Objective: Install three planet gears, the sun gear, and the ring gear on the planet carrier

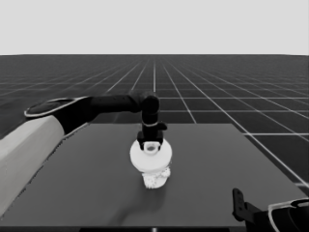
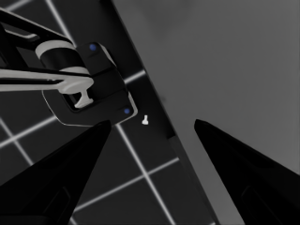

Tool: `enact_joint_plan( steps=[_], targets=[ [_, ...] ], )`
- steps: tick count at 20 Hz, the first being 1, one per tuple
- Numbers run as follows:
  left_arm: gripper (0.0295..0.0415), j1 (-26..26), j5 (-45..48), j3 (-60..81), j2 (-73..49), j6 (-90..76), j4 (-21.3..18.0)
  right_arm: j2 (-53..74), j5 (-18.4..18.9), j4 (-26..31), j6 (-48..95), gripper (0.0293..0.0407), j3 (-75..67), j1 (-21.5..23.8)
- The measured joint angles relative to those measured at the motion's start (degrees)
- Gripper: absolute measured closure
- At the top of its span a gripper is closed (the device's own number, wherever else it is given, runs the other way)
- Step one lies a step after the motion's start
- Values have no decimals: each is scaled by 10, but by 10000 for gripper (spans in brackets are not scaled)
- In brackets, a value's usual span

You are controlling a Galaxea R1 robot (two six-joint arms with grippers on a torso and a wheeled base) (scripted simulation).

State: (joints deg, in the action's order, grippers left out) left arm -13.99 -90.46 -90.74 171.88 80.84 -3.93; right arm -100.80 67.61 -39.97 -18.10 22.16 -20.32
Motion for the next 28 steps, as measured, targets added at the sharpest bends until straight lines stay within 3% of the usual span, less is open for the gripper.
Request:
enact_joint_plan(
  steps=[5,6,7,10,28],
  targets=[
    [362,2,-1,-50,37,-15,2,0,0,0,0,315,0,0],
    [362,63,12,-45,36,-10,74,0,0,0,0,315,0,0],
    [362,115,20,-55,39,-17,118,0,0,0,0,315,0,0],
    [362,169,33,-89,47,-38,164,0,0,0,0,315,0,0],
    [362,175,38,-98,50,-102,174,0,0,0,0,315,0,0]
  ],
)
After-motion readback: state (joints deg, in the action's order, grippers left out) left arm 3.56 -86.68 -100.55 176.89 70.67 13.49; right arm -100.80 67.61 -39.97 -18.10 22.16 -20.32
